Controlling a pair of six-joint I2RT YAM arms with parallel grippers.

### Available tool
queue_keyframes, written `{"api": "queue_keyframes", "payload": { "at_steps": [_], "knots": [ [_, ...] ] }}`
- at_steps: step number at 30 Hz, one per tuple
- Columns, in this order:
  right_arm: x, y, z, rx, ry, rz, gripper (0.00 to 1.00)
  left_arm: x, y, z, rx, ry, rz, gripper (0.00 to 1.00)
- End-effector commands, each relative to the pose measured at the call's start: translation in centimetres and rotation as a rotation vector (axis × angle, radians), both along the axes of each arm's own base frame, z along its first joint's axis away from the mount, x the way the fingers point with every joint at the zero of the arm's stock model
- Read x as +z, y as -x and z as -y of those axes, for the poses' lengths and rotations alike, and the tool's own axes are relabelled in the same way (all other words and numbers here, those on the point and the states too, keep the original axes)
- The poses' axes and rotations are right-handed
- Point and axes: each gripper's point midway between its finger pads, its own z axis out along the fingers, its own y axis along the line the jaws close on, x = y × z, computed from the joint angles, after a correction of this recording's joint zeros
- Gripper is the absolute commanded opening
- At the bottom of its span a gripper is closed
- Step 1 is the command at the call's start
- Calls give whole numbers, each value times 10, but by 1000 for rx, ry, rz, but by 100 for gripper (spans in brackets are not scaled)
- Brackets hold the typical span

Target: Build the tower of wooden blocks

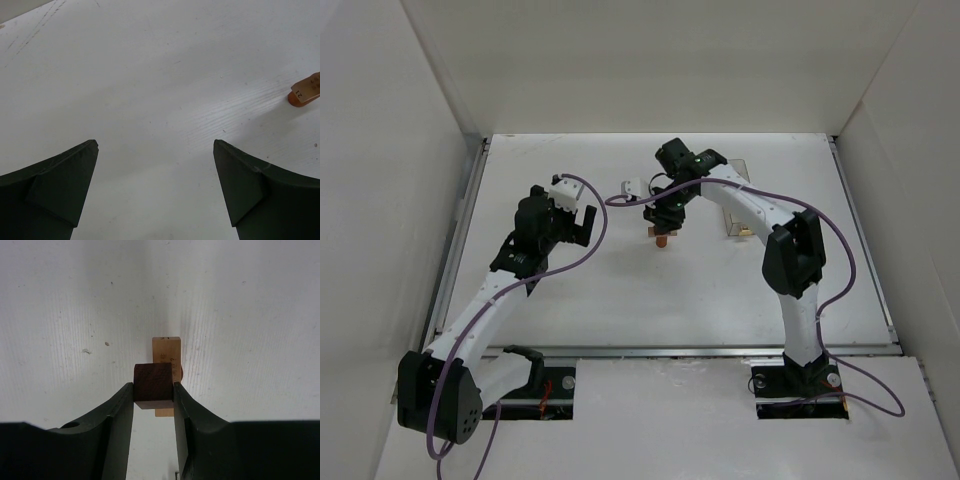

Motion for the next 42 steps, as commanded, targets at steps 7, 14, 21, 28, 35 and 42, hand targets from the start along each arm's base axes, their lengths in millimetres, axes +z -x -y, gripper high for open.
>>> {"api": "queue_keyframes", "payload": {
  "at_steps": [7,14,21,28,35,42],
  "knots": [
    [16,-15,-10,-2,-39,76,0,10,-2,-3,15,0,38,100],
    [10,-14,-7,2,-21,71,0,8,-1,-8,26,-26,36,100],
    [7,-11,-7,6,-22,59,0,3,0,-8,26,-28,28,100],
    [4,-9,-7,25,-23,56,0,3,0,-8,26,-28,28,100],
    [-6,-6,-4,24,-6,33,0,3,0,-8,26,-28,28,100],
    [-1,-13,-9,24,-21,56,0,3,0,-8,26,-28,28,100]
  ]
}}
